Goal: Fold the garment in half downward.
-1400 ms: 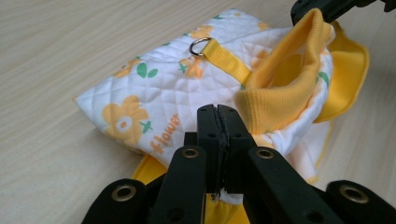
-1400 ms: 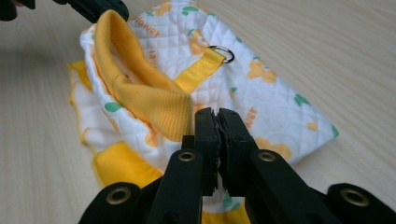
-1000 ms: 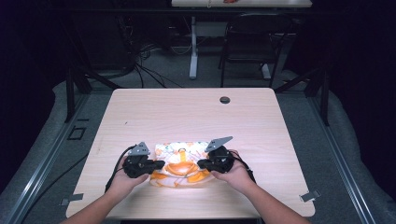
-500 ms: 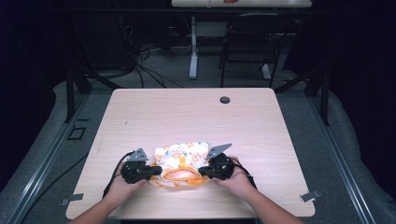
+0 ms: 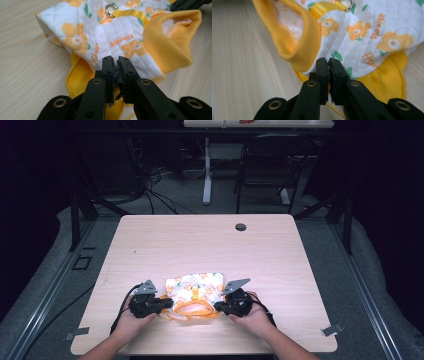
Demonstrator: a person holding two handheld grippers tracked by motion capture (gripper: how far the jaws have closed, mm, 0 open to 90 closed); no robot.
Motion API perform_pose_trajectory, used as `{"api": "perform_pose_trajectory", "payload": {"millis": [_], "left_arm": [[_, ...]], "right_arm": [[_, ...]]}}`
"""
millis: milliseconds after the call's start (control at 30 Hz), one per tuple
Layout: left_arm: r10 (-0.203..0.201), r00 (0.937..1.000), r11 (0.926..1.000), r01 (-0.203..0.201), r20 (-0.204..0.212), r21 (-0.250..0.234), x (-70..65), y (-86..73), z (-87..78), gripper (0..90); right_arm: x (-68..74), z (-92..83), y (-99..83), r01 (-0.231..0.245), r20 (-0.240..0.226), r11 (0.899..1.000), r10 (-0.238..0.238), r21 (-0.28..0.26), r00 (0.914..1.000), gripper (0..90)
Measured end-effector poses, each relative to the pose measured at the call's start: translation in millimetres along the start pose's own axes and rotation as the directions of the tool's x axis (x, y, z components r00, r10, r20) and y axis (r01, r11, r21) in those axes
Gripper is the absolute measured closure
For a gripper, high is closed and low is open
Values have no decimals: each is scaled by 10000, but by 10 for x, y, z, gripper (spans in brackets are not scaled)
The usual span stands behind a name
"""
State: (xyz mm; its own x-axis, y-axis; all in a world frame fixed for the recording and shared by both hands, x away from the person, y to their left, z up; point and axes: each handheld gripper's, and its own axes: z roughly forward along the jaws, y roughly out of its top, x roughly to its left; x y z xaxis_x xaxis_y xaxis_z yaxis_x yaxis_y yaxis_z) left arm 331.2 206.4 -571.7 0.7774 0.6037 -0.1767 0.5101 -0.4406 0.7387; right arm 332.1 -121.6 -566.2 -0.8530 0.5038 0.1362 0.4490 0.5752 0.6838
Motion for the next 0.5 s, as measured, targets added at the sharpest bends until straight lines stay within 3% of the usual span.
{"api": "perform_pose_trajectory", "payload": {"millis": [133,167,233,367,500], "left_arm": [[43,9994,9996,-34,342,-264,-60,54,-55,841],[163,9986,9994,-147,495,-329,-111,75,-67,847],[282,9982,9992,-267,523,-285,-139,79,-67,849],[555,9968,9983,-563,581,122,-168,11,-38,866],[439,9974,9989,-449,569,167,-140,-66,-36,869]], "right_arm": [[13,-59,52,-178,-131,9987,172,-473,9998,857],[35,-89,85,-252,-361,9970,226,-729,9991,857],[48,-91,91,-218,-388,9967,188,-776,9991,857],[107,-28,56,86,-486,9992,-105,-380,9988,855],[101,23,-5,66,-464,9999,-71,-101,9989,855]]}}
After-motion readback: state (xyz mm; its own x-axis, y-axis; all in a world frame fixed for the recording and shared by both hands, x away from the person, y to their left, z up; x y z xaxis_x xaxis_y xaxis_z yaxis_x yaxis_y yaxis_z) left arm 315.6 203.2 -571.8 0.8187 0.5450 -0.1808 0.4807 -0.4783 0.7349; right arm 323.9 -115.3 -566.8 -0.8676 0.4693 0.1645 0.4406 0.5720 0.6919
